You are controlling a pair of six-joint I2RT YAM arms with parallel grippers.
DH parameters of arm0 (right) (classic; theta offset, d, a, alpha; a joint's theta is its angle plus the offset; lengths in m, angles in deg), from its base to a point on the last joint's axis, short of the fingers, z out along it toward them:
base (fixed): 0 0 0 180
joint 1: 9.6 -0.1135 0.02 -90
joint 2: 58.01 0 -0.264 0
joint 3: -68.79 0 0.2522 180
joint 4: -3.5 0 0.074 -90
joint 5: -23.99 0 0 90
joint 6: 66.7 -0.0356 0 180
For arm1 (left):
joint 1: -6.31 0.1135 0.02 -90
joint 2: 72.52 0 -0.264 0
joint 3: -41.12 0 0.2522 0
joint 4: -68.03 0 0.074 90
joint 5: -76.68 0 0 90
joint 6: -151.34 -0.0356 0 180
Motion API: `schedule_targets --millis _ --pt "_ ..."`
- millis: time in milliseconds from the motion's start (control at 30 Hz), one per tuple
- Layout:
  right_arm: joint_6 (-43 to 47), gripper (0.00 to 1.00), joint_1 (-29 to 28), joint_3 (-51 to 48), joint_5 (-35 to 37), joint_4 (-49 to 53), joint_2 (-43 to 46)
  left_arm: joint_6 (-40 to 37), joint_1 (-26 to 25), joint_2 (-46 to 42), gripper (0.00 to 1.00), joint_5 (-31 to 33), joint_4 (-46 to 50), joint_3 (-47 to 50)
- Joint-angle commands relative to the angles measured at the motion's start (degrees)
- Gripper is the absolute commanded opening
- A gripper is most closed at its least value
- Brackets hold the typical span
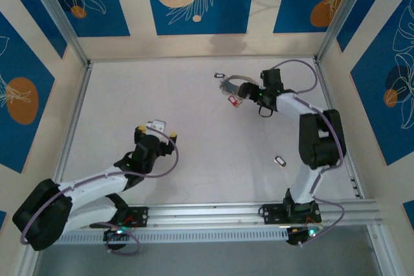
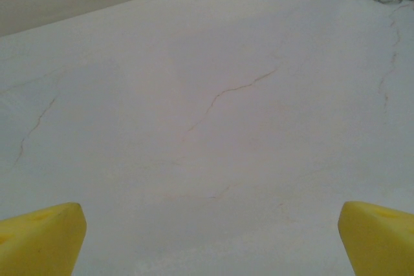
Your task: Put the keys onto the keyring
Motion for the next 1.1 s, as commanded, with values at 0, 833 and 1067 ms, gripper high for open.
schedule_targets --millis 0,833,1067 --pt "2.2 0.94 1.4 8.3 4.3 10.4 -5.9 0.4 -0.4 1.6 1.0 1.9 1.5 -3.0" --pt "3.1 0.99 -2.4 61.0 21.8 54.4 -39.7 -0.6 -1.3 5.3 1.0 2.0 2.1 -5.2" --pt "-1.0 0.99 -3.1 42.9 20.3 48.2 -27.6 -0.5 -1.3 5.0 1.0 2.3 2.2 -5.0"
